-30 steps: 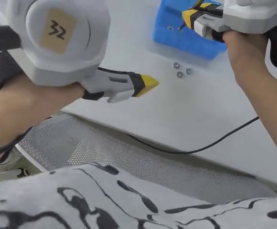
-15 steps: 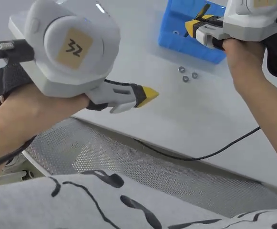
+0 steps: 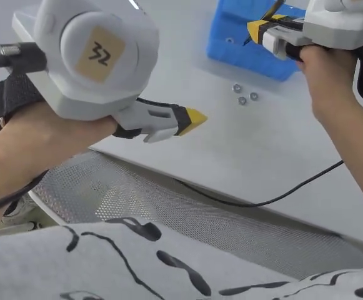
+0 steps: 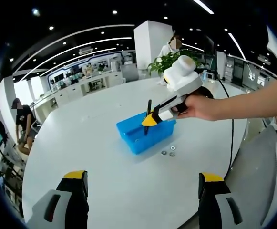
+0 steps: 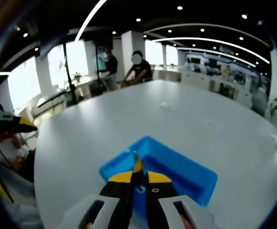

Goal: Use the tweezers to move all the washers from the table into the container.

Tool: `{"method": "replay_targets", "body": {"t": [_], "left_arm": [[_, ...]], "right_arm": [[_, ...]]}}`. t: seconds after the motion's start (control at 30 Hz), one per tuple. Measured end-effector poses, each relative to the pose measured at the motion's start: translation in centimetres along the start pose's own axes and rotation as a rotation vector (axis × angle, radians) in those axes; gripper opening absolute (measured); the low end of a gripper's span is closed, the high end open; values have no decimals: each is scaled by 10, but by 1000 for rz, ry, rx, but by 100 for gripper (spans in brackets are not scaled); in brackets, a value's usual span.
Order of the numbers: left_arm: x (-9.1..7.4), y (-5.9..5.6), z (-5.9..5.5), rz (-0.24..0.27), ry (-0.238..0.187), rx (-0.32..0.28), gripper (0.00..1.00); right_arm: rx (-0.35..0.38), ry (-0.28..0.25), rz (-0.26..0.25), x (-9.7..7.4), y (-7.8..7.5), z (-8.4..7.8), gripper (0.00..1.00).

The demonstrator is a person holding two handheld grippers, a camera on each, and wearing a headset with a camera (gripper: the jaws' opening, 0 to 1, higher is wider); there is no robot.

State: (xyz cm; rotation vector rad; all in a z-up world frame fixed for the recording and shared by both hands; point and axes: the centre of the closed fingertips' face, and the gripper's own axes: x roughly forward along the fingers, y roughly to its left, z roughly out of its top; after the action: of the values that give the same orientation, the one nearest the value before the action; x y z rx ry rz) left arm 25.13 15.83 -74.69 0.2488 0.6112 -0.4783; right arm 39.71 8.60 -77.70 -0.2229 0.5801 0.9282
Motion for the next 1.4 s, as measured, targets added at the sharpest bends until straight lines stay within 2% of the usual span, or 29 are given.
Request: {"method": "replay_targets", "body": {"t": [0.07,0.17,0.2,0.27,0.37,0.47,0.7,1.0,1.2,1.4], "left_arm": [[0,-1,1,-2,-2,1,99],[0,-2,1,-4,-1,6,99],[0,-2,1,-4,0,8,99],[0,-3,2,-6,-1,12,97],[-1,-4,2,-7,0,16,97],[-2,-4,3,-8,-9,2,98],[-1,-3,1,-4,-2,4,97],[-1,-6,-1,-8,2,9,96],[-1,-4,-3,-5,8,20,95],[1,-5,-5,-7,20,13,97]], "right_arm": [[9,-23,3,-12,1,7,5],[32,-56,18,-22,5,14,5],[35,-66,25,-25,11,14,5],[24,-86,17,-33,15,21,4],[3,-89,11,-40,22,20,4],[-3,-81,22,-42,30,15,4],[-24,-17,23,-42,42,-13,4],[18,65,17,-28,36,-53,4],[73,67,17,-21,32,-58,5],[45,86,14,-18,31,-60,5]]}}
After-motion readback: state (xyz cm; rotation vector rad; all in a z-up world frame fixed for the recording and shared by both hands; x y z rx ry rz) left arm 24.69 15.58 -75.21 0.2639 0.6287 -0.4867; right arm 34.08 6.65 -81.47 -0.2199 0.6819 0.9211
